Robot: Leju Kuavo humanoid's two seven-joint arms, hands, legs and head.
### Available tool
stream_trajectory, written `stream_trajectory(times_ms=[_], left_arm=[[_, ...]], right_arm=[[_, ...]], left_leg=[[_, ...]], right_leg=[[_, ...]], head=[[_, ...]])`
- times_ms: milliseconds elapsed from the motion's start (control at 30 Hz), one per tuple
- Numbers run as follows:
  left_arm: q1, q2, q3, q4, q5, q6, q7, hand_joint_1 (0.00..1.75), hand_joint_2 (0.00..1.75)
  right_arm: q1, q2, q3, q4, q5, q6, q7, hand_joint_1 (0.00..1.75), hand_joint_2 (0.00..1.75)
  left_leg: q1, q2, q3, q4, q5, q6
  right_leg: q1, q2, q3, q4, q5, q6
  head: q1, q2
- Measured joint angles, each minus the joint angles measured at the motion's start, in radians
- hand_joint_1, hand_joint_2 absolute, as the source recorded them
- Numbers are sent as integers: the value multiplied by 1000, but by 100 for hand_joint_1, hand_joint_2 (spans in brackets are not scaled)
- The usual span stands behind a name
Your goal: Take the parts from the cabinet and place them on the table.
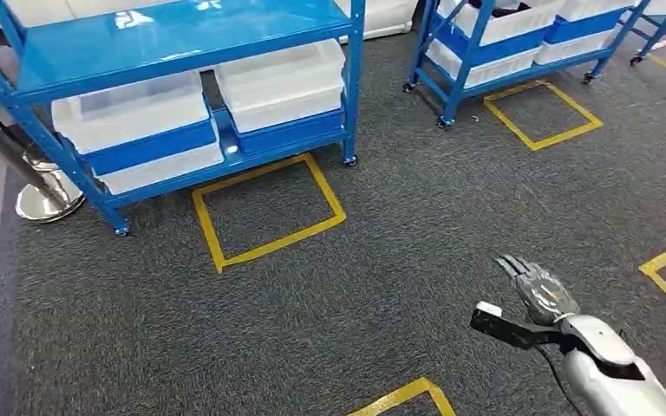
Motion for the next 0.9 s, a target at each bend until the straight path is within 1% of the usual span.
stream_trajectory(times_ms=[33, 67, 100, 133, 167, 200, 233, 267, 300, 333, 367, 400, 433, 467, 500, 533, 567, 600, 667, 700, 733, 767, 800, 833, 867, 900], left_arm=[[2, 0, -1, 0, 0, -6, -2, 0, 0], [1, 0, -2, 0, 0, -7, -3, 0, 0], [2, 1, -3, 0, 0, -8, -7, 0, 0], [7, 1, -5, 0, 0, -8, -8, 0, 0], [12, 1, -7, 0, 0, -8, -8, 0, 0], [13, 6, -7, 0, 0, -8, -8, 0, 0], [13, 4, -8, 0, 0, -8, -8, 0, 0], [11, 4, -10, 0, 0, -9, -8, 0, 0], [7, 5, -13, 0, -2, -7, -8, 0, 0], [2, 5, -20, 0, -13, -5, -8, 0, 0], [0, 5, -25, 0, -21, -16, -14, 0, 0], [2, 5, -28, 0, -24, -34, -26, 0, 0], [6, 7, -32, 0, -27, -59, -49, 0, 0], [9, 8, -36, 0, -29, -73, -65, 0, 0], [13, 10, -39, 0, -31, -81, -76, 0, 0], [14, 11, -43, 0, -31, -85, -84, 0, 0], [15, 15, -45, 0, -31, -87, -87, 0, 0], [15, 15, -46, 0, -32, -90, -93, 0, 0], [18, 16, -49, 0, -35, -101, -105, 0, 0], [18, 16, -51, 0, -42, -110, -107, 0, 0], [20, 16, -54, 0, -49, -120, -108, 0, 0], [18, 16, -60, 0, -53, -123, -108, 0, 0], [13, 17, -65, 0, -54, -121, -107, 0, 0], [10, 17, -68, 0, -54, -112, -105, 0, 0], [9, 17, -68, 0, -54, -103, -101, 0, 0], [8, 17, -69, 0, -54, -92, -95, 0, 0]], right_arm=[[20, -3, -11, 16, -9, 0, 7, 0, 175], [41, -3, -22, 33, -14, -1, 10, 0, 175], [64, -5, -30, 47, -16, -2, 13, 0, 175], [81, -5, -34, 53, -18, -3, 14, 0, 175], [89, -4, -37, 56, -19, -3, 14, 0, 175], [93, -1, -41, 59, -19, -3, 14, 0, 175], [96, -2, -46, 64, -20, -1, 16, 0, 175], [103, -1, -51, 67, -24, 5, 17, 0, 175], [114, -2, -61, 74, -30, 22, 24, 0, 175], [131, -1, -77, 84, -41, 35, 33, 0, 175], [151, 0, -94, 92, -53, 42, 34, 0, 175], [173, 3, -110, 98, -65, 48, 35, 0, 175], [195, 11, -135, 108, -80, 57, 36, 0, 175], [212, 19, -154, 116, -89, 62, 38, 0, 175], [230, 29, -173, 125, -96, 63, 38, 0, 175], [246, 37, -190, 134, -98, 63, 38, 0, 175], [260, 43, -203, 140, -102, 63, 39, 0, 175], [268, 48, -216, 150, -111, 73, 44, 0, 175], [285, 70, -256, 176, -148, 119, 69, 0, 175], [296, 82, -281, 191, -168, 139, 81, 0, 175], [314, 93, -306, 211, -184, 154, 93, 0, 175], [333, 103, -327, 229, -195, 162, 99, 0, 175], [355, 116, -345, 252, -204, 168, 107, 0, 175], [380, 125, -359, 273, -209, 174, 115, 0, 175], [403, 139, -369, 290, -214, 180, 120, 0, 175], [425, 155, -378, 308, -220, 188, 131, 0, 175]], left_leg=[[0, -11, -3, 1, -2, -3], [-3, -23, -8, 8, -2, -9], [-1, -33, -12, 5, 2, -16], [2, -42, -14, 1, 3, -22], [1, -50, -16, -1, 5, -29], [-2, -47, -19, 4, 0, -33], [-7, 12, -29, 28, -23, -37], [-6, 51, -53, 83, -62, -41], [-4, 73, -89, 162, -106, -45], [-2, 83, -127, 246, -143, -48], [-2, 87, -151, 303, -160, -50], [-1, 90, -152, 313, -153, -51], [-2, 91, -125, 267, -122, -50], [-2, 95, -77, 188, -83, -48], [-5, 115, -18, 86, -43, -41], [-10, 159, 25, 8, -34, -31], [-18, 166, 28, -1, -39, -26], [-18, 152, 27, -1, -35, -20], [-19, 129, 23, -5, -32, -15], [-10, 118, 36, -21, -24, -6], [-7, 108, 42, -31, -17, -3], [-3, 102, 42, -34, -14, 3], [-2, 90, 40, -34, -13, 6], [-2, 74, 38, -33, -12, 7], [-2, 60, 37, -32, -12, 6], [-1, 44, 36, -29, -13, 6]], right_leg=[[-4, 44, 25, -48, -8, -6], [1, 43, 24, -60, -7, -6], [4, 25, 25, -56, -6, -9], [7, 20, 26, -53, -7, -13], [6, 11, 27, -56, -4, -18], [-9, 2, 28, -68, 2, -27], [-5, -7, 30, -71, 4, -35], [-3, -18, 30, -72, 4, -44], [0, -31, 30, -72, 3, -45], [4, -49, 31, -71, 2, -47], [6, -65, 30, -70, 0, -49], [7, -81, 31, -68, -2, -49], [8, -94, 31, -66, -5, -49], [8, -105, 34, -64, -9, -47], [9, -116, 38, -63, -12, -45], [11, -126, 43, -63, -15, -42], [17, -135, 44, -62, -19, -36], [16, -144, 44, -63, -18, -33], [16, -164, 52, -69, -18, -25], [23, -171, 58, -71, -22, -17], [12, -110, 57, -56, -37, -11], [10, -58, 37, -13, -69, -9], [8, -33, 0, 64, -113, -7], [5, -24, -41, 151, -153, -3], [3, -22, -72, 213, -172, -1], [1, -23, -85, 237, -167, 2]], head=[[0, 0], [0, 0], [0, 0], [0, 0], [0, 0], [0, 0], [-1, 0], [-8, 0], [-8, 0], [-8, 0], [-8, 0], [-8, 0], [-8, 0], [-8, 0], [-8, 0], [-8, 0], [-7, 0], [-7, 0], [-7, 0], [-7, 0], [-5, 0], [-3, 0], [-1, 0], [0, 0], [0, 0], [0, 0]])
